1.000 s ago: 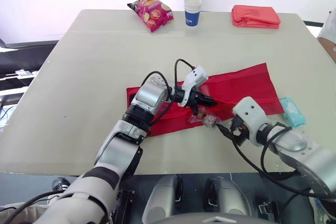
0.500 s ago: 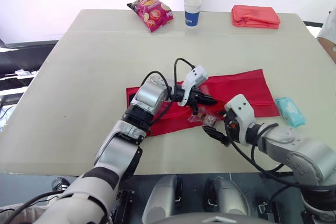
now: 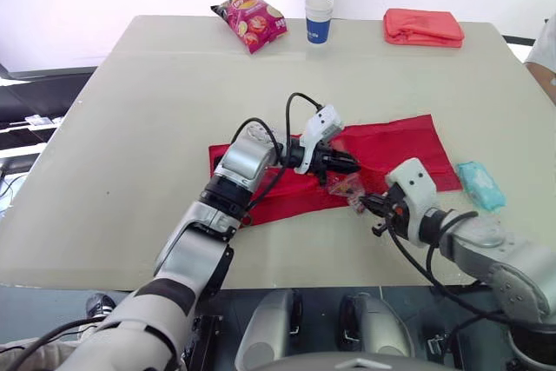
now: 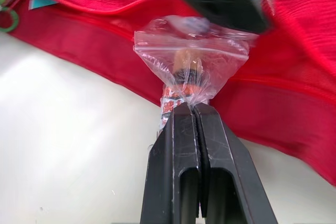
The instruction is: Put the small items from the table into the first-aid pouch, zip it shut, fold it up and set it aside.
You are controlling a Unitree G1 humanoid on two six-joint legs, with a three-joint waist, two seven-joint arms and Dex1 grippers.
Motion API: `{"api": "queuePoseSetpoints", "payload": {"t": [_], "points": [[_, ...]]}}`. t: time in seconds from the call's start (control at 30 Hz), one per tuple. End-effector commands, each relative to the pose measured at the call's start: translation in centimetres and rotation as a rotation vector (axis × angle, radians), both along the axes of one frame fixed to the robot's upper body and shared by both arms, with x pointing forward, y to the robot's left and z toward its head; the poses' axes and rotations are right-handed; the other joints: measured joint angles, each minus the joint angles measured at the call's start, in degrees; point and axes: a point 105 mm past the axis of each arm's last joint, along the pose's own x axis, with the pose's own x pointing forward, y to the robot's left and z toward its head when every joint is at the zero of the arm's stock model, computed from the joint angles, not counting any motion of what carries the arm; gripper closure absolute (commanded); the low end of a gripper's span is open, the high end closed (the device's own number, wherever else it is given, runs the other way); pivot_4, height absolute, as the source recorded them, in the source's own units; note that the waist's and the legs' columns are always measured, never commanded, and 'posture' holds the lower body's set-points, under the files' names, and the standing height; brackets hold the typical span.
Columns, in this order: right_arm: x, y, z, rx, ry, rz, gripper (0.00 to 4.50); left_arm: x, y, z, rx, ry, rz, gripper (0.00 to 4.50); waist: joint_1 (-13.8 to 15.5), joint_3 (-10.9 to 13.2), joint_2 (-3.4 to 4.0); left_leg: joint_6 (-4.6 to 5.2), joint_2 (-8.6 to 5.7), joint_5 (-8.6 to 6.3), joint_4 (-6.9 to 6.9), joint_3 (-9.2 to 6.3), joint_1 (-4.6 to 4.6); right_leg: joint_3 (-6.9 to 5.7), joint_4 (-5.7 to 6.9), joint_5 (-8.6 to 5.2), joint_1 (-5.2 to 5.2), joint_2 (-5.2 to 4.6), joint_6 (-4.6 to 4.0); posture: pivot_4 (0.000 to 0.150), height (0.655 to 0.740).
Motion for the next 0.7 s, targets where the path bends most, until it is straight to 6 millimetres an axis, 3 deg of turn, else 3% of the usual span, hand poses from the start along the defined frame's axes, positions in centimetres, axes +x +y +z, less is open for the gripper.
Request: {"api": "queuePoseSetpoints", "payload": {"t": [0.03,0.17,0.27,0.33,0.7], "points": [[-0.6,0.2,1.1,0.013,-0.041,-0.012,4.5,-0.3,0.5,1.6,-0.01,-0.112,-0.021,2.76,-0.12,0.0,0.01,0.0,0.0,0.0,0.0,0.0,0.0,0.0,0.0,0.0,0.0,0.0,0.0,0.15,0.74],[-1.0,0.8,0.8,0.021,-0.007,0.01,4.5,-0.6,1.4,1.6,0.025,-0.167,-0.014,2.76,-0.15,0.0,0.01,-0.01,0.02,0.0,-0.01,0.0,0.02,0.01,0.01,0.0,-0.01,0.02,-0.02,0.15,0.74],[-0.9,1.2,0.8,0.026,-0.005,0.014,3.74,-1.1,1.9,1.4,0.06,-0.193,-0.021,2.64,0.02,0.0,0.02,-0.01,0.01,0.0,0.0,-0.01,0.01,-0.02,0.01,0.0,0.0,0.01,-0.02,0.15,0.74],[-0.7,1.2,0.7,0.024,0.002,-0.004,2.94,-1.4,2.3,1.0,0.09,-0.208,-0.025,2.64,0.02,0.0,0.02,-0.01,-0.01,0.0,0.0,0.0,0.01,-0.01,0.0,0.0,0.0,-0.02,-0.01,0.15,0.74],[-0.8,2.3,-0.8,-0.036,0.08,0.049,2.94,-2.1,2.6,-0.1,0.17,-0.259,-0.036,2.64,-0.09,0.0,0.02,-0.01,-0.01,0.0,0.0,0.0,0.02,-0.01,0.0,-0.01,0.0,0.0,-0.01,0.15,0.74]]}}
